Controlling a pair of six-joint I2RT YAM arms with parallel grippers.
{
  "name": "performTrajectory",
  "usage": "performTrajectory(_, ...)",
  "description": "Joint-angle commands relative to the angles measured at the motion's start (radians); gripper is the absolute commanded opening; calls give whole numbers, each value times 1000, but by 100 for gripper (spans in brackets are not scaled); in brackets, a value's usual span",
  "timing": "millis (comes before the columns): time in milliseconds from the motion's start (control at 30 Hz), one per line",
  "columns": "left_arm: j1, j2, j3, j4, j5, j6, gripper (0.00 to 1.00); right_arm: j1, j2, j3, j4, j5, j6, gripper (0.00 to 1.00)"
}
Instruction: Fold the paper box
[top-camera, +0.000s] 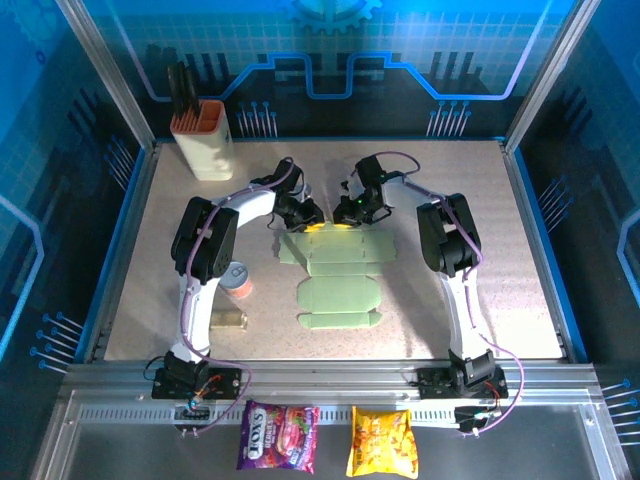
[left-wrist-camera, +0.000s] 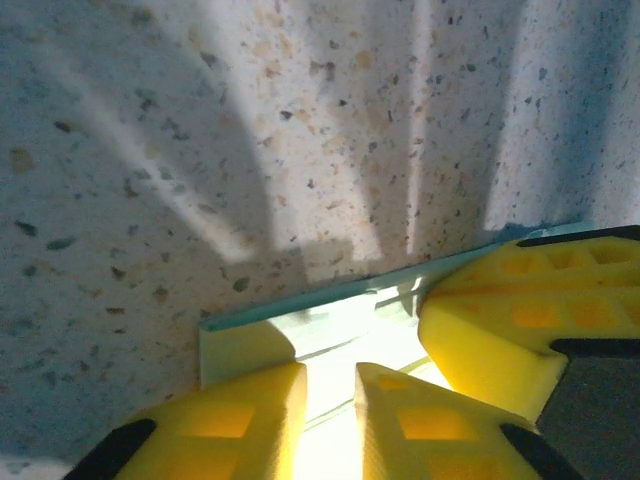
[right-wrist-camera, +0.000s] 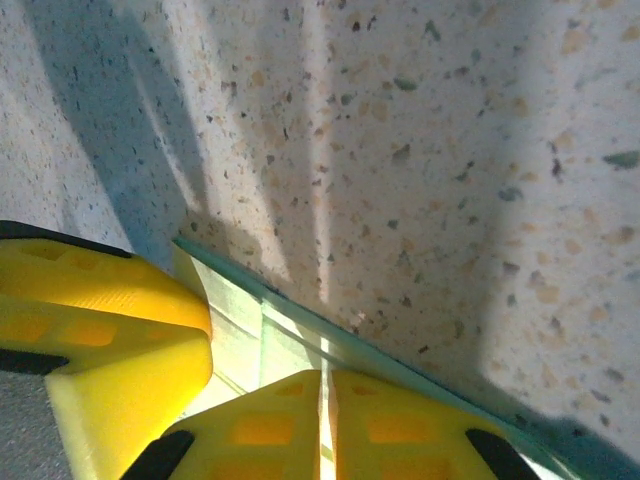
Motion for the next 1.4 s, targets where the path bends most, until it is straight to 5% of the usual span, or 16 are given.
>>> performTrajectory(0,-2,-62,-25,-109,-91,20,28,-1,-80,-1,-99,35,-25,14)
performTrajectory(300,21,-298,-73,-120,-117,40,36,2,-257,-80,-125,40,-41,17)
performTrajectory(600,101,-441,-298,-106,-149,78,44,6,-302,-231,-86,10,-44,19)
performTrajectory(967,164,-417,-467,-23,-98,90,56,9,-236,-316,-22,-23,-36,22)
performTrajectory(1367,164,-329,-489,57,13,74,55,5,-195,-353,16,-39,-29,22)
